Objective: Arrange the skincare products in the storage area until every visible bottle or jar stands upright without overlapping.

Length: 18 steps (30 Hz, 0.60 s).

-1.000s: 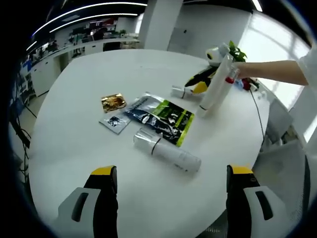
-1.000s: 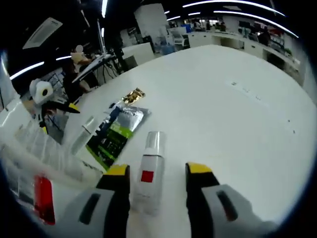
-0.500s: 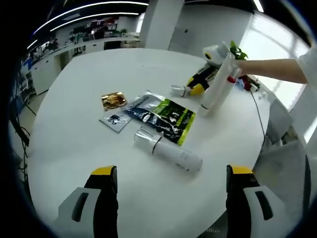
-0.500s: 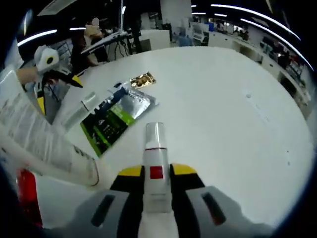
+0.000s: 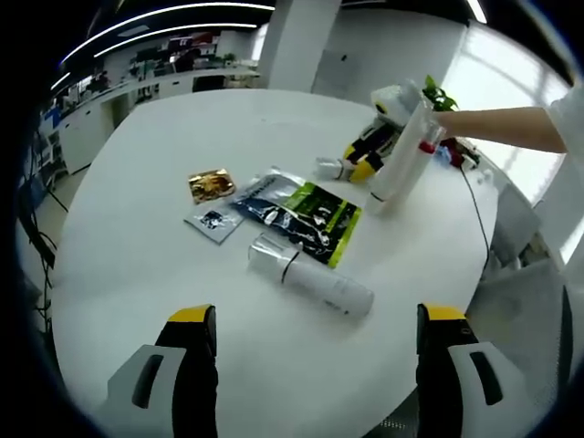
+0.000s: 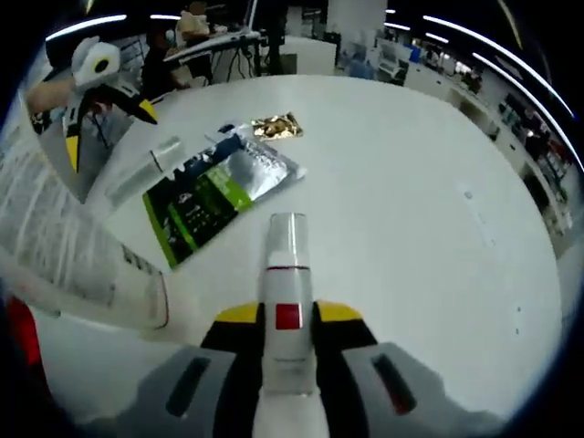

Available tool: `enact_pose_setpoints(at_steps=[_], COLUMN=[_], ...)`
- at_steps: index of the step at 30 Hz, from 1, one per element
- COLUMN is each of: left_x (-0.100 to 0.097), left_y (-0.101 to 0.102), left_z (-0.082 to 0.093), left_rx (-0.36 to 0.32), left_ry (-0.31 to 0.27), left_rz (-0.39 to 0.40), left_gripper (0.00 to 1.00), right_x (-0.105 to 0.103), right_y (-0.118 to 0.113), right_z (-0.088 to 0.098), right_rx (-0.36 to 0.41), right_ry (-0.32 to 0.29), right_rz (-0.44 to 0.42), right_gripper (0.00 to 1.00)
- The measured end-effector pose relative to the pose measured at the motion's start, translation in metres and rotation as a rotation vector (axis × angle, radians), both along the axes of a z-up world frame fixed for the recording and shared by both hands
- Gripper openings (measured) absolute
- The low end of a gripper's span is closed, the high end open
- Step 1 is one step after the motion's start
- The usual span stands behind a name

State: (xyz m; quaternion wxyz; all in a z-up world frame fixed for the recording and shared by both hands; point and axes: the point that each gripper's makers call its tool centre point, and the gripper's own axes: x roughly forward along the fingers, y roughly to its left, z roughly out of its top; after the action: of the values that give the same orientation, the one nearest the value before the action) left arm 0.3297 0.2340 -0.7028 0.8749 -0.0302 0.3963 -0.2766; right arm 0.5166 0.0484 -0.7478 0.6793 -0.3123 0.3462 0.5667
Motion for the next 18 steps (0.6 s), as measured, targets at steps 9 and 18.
enact_pose_setpoints(at_steps=[9,18], left_x=[0.0,0.0], left_y=[0.0,-0.003], left_z=[0.005,0.01], left_rx=[0.002,0.002], left_ry=[-0.009,-0.019], left_rz=[0.005,0.002], left_gripper=[0.89,0.88], right_x=[0.003,0.003], right_y=[-0.003,-0.018], right_z=[-0.001,0.008], right_rx=[-0.011,-0.008], right_ry=[-0.004,-0.023], right_rz=[-0.022,-0.058], right_gripper=[0.2,0.2])
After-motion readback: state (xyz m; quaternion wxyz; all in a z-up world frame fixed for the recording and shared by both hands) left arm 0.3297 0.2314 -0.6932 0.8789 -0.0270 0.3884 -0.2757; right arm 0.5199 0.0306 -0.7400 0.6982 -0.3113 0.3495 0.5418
